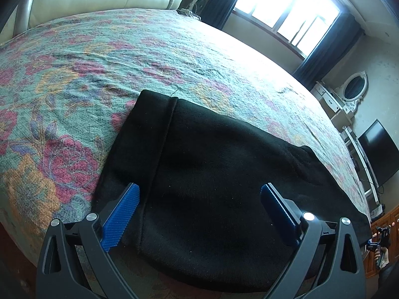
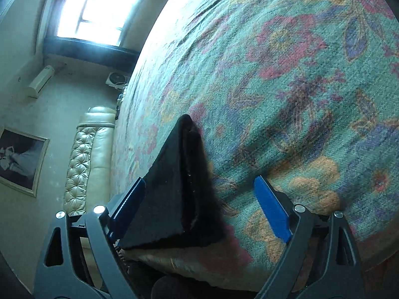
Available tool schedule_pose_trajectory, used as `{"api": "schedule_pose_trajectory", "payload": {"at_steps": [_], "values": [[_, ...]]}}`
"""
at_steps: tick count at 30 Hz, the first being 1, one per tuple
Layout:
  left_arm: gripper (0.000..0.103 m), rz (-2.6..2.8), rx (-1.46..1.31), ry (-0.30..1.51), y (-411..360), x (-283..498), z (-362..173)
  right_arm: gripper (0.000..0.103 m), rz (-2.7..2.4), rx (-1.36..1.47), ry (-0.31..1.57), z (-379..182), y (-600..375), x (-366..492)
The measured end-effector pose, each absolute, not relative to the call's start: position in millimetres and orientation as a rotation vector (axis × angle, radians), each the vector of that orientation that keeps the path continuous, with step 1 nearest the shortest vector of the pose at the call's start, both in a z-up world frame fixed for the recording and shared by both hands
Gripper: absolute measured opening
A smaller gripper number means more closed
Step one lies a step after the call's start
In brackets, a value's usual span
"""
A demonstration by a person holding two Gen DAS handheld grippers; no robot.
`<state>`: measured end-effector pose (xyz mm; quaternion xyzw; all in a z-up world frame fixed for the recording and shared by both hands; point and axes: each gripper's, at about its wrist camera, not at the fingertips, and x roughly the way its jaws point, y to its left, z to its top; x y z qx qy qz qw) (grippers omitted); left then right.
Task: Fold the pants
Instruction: 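Grasp the end of the black trousers with the right gripper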
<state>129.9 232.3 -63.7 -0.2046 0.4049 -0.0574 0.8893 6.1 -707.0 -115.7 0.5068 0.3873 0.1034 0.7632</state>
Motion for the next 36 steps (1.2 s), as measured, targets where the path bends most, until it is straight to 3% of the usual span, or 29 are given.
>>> {"api": "schedule_pose_trajectory", "payload": {"at_steps": [12,14,15,16,23,36], "values": [[0.097,-0.117,-0.413,0.838,230,123,-67,0.087,0.376,0.947,0.938,-110,-656,60],[0.097,-0.112,-0.417,0.839,230,123,-67,0.062,0.366,0.912,0.976,-110,-651,65],[0.097,-0.11,-0.421,0.839,228,123,-66,0.036,0.362,0.915,1.005,-113,-649,68],[0.097,-0.11,-0.425,0.837,228,122,-66,0.021,0.355,0.921,1.045,-118,-646,70],[0.097,-0.099,-0.372,0.846,222,121,-62,0.016,0.294,0.842,1.051,-99,-627,72],[0.097,-0.081,-0.396,0.82,206,112,-52,0.014,0.239,0.605,0.978,22,-568,68]]}}
